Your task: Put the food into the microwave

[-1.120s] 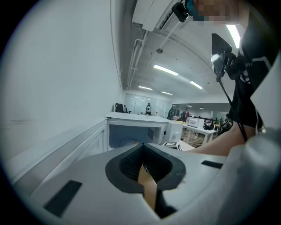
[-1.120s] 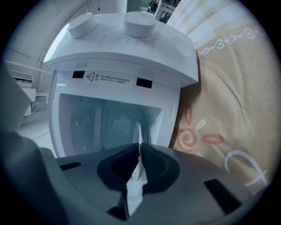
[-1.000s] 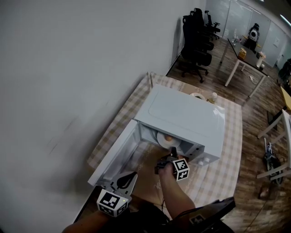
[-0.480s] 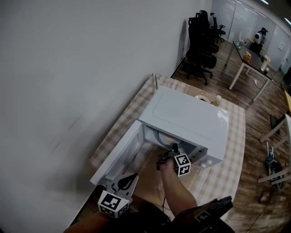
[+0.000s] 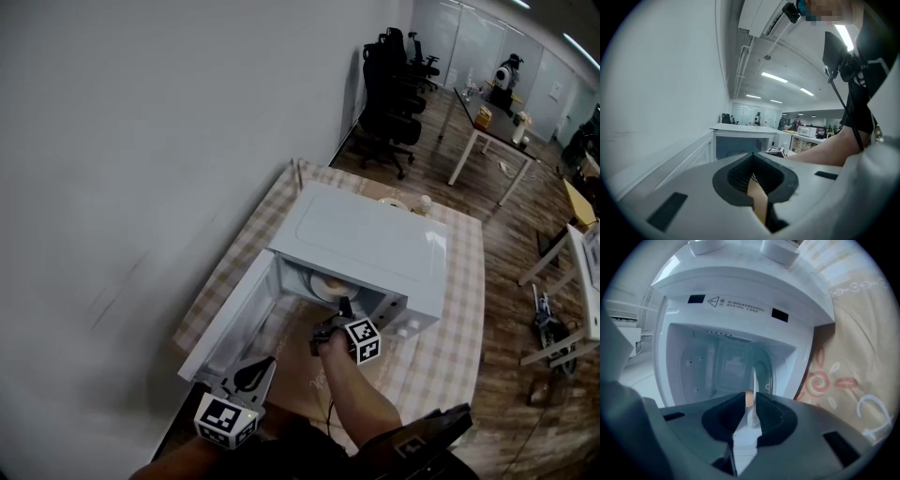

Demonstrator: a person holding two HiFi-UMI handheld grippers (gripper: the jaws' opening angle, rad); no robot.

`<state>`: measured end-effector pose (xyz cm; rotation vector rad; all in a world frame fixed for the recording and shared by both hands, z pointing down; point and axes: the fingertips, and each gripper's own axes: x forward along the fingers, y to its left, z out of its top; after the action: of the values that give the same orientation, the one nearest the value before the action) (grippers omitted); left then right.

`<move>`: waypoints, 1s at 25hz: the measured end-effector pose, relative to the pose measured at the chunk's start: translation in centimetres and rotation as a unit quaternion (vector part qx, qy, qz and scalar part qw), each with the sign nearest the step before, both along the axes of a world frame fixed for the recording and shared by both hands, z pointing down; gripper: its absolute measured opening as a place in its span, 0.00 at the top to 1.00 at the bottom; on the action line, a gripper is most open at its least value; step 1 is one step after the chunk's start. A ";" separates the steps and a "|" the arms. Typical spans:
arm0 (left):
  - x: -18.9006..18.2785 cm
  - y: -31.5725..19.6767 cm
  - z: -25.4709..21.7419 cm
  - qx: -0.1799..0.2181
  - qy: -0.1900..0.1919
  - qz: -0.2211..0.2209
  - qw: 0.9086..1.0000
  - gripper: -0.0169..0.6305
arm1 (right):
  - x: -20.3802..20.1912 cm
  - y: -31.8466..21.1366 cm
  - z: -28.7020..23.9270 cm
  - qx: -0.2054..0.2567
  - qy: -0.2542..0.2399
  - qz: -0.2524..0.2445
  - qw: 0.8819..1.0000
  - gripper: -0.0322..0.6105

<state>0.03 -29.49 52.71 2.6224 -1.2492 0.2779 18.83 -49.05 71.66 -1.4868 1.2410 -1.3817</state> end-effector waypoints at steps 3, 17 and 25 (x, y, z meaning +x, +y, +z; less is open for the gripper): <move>-0.2 0.8 0.0 0.003 -0.002 0.011 1.000 0.96 | 0.0 -0.6 0.9 -0.013 0.001 -0.013 1.000 0.85; -3.1 2.3 -0.1 0.000 -0.008 -0.017 1.000 0.96 | 0.3 -3.3 -0.7 -0.073 0.260 -0.125 0.955 0.64; -2.4 3.8 -0.9 0.002 0.002 -0.002 1.000 0.96 | -1.5 0.9 -3.7 -0.003 0.316 -0.168 0.934 0.83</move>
<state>-2.40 -25.72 51.83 2.6225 -1.2535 0.2704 17.34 -48.12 67.92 -1.8659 1.9655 -1.1326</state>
